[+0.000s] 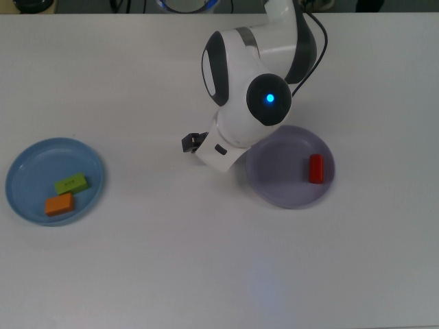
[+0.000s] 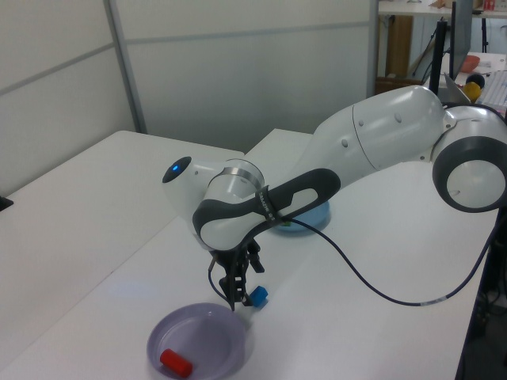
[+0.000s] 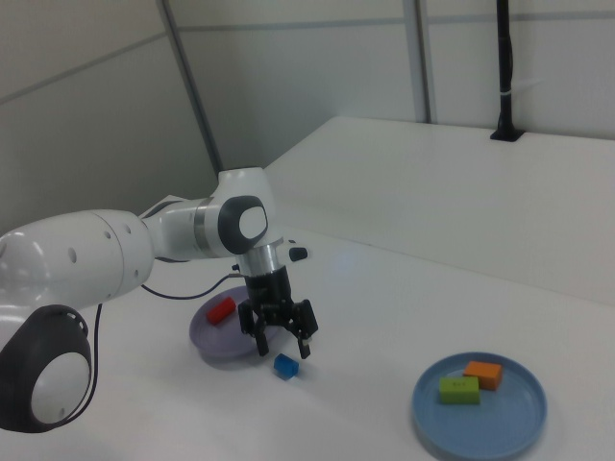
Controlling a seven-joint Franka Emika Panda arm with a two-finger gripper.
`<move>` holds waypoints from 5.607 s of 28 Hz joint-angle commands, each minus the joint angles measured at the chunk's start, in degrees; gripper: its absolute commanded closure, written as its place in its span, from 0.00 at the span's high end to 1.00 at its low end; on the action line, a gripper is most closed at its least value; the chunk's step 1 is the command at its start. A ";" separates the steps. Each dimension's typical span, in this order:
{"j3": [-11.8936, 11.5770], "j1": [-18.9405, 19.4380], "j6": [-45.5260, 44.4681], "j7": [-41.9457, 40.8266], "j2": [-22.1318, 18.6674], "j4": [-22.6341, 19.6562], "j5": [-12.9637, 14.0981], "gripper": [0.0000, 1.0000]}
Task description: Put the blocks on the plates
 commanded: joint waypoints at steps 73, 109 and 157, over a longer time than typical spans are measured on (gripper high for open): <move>-7.87 1.83 4.42 -0.15 -11.74 5.15 2.34 1.00; -7.17 1.74 -13.69 0.37 -21.76 4.98 10.69 1.00; -7.61 1.65 -14.31 2.13 -24.05 5.15 10.42 1.00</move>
